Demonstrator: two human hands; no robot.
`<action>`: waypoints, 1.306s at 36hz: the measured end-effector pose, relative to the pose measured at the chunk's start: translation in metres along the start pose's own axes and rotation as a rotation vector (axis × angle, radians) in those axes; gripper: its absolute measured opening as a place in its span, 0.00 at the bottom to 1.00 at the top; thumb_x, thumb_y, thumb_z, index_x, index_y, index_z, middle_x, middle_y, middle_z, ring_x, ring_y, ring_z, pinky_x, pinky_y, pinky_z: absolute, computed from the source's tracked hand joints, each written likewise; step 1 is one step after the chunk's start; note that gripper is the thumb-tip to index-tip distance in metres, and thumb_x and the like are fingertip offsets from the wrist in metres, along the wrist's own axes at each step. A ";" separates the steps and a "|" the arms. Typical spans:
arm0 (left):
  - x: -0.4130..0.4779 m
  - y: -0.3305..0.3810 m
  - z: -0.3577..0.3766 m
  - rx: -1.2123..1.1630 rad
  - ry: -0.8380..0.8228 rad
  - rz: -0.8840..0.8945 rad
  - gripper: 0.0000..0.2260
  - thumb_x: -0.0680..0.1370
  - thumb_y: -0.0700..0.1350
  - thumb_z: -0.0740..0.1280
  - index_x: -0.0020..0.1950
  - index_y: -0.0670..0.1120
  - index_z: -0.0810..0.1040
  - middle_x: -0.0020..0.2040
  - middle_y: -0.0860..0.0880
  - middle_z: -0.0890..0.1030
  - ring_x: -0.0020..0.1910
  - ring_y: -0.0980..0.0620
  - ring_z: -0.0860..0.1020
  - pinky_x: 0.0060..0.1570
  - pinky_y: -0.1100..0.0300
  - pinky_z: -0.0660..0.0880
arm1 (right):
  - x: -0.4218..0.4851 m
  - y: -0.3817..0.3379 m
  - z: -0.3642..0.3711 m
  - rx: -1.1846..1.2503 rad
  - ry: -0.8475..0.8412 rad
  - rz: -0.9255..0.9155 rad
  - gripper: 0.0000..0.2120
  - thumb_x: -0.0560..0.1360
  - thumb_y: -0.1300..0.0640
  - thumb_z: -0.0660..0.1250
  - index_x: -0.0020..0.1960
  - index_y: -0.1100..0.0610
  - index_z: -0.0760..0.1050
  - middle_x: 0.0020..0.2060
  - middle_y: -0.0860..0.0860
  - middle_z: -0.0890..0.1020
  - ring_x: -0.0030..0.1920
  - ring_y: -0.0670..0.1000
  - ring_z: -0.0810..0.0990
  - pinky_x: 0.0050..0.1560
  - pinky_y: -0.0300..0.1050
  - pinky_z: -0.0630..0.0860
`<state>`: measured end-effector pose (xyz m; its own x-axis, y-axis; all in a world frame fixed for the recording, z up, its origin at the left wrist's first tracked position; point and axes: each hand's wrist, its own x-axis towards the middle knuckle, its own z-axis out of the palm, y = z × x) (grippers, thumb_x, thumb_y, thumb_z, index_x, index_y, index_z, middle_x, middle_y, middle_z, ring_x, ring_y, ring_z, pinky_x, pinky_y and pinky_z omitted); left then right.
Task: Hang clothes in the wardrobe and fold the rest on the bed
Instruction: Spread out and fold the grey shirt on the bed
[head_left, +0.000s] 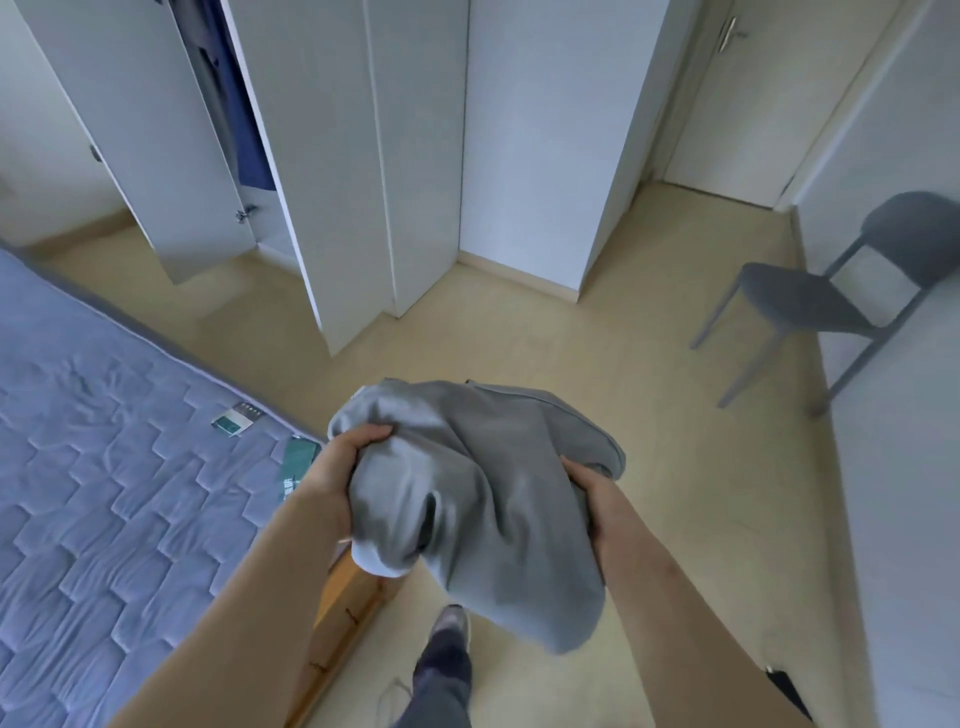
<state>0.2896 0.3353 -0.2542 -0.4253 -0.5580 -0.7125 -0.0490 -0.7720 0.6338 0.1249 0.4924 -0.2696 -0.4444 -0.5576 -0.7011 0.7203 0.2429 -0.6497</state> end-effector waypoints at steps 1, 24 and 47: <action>0.013 0.008 0.009 -0.013 -0.011 0.009 0.15 0.72 0.43 0.68 0.58 0.42 0.78 0.45 0.40 0.82 0.45 0.40 0.79 0.42 0.49 0.74 | 0.013 -0.011 0.002 0.002 0.004 -0.002 0.13 0.74 0.52 0.67 0.51 0.61 0.81 0.41 0.57 0.85 0.45 0.58 0.83 0.44 0.48 0.76; 0.250 0.271 0.142 -0.068 -0.060 0.099 0.08 0.75 0.46 0.65 0.45 0.41 0.78 0.32 0.42 0.83 0.40 0.43 0.79 0.41 0.51 0.72 | 0.265 -0.288 0.137 -0.014 -0.081 -0.078 0.11 0.76 0.53 0.65 0.47 0.61 0.80 0.33 0.55 0.85 0.38 0.56 0.82 0.38 0.46 0.74; 0.359 0.449 0.089 -0.524 0.502 0.368 0.12 0.73 0.46 0.67 0.53 0.42 0.77 0.43 0.38 0.82 0.46 0.40 0.79 0.46 0.47 0.73 | 0.477 -0.431 0.398 -0.502 -0.638 0.132 0.11 0.76 0.53 0.66 0.46 0.61 0.81 0.34 0.56 0.85 0.31 0.54 0.84 0.37 0.46 0.75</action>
<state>0.0346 -0.1846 -0.1980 0.1303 -0.7780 -0.6146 0.4975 -0.4849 0.7193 -0.1853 -0.1938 -0.2073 0.1250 -0.8067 -0.5776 0.3543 0.5801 -0.7335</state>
